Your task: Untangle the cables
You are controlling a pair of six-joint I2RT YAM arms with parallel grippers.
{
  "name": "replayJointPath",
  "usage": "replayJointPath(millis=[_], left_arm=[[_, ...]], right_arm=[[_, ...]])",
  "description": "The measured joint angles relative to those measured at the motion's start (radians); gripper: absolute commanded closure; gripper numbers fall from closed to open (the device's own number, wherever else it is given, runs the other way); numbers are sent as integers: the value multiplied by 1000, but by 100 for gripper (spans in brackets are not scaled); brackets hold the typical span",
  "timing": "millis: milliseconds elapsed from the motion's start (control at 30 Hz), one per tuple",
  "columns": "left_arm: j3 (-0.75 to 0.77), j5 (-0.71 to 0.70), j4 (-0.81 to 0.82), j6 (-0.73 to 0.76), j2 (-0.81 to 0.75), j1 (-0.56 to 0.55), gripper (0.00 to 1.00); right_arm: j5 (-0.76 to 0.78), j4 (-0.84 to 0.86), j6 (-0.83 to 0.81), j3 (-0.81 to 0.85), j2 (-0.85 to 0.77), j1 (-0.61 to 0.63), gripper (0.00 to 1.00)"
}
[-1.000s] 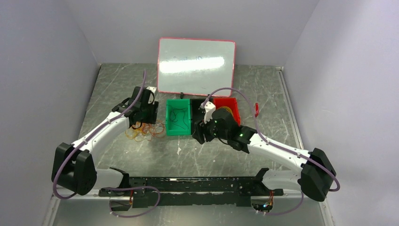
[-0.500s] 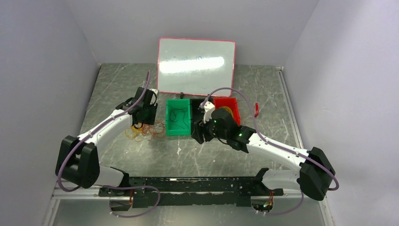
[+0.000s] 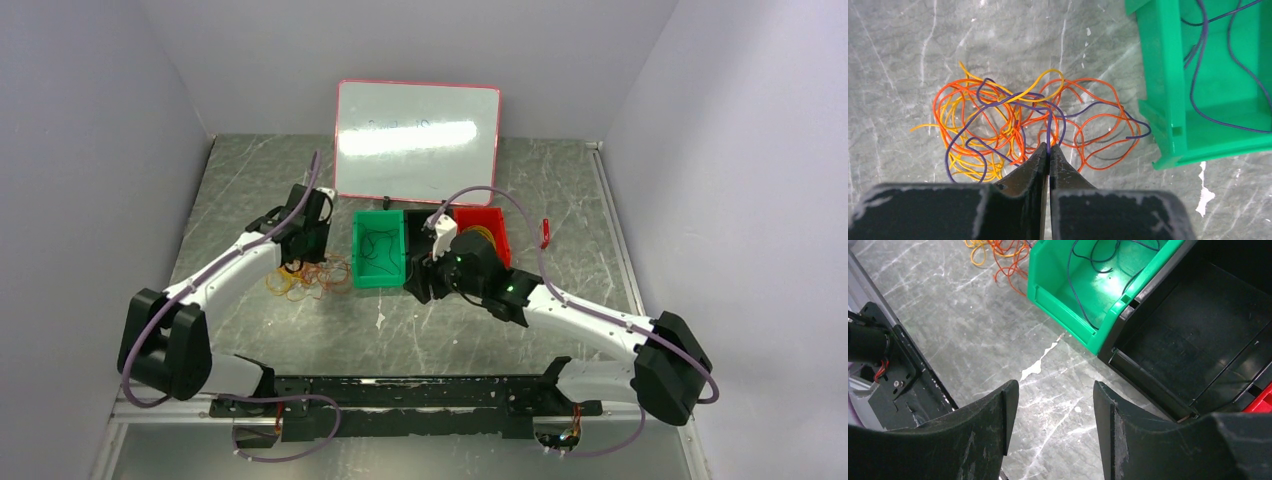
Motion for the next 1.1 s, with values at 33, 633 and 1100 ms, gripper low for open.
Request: replayJointPath(millis=[33,633,1100], left_arm=[[1,0,-1,0,-5,0,93],[182,76,-73,4,-341,0,93],[237,106,-158,7,-389,0,93]], right_arm=[[1,17,4,-9,-4,0,40],[-96,871,-53,-210,156,0,36],[-299,1164,-173,172,501,2,26]])
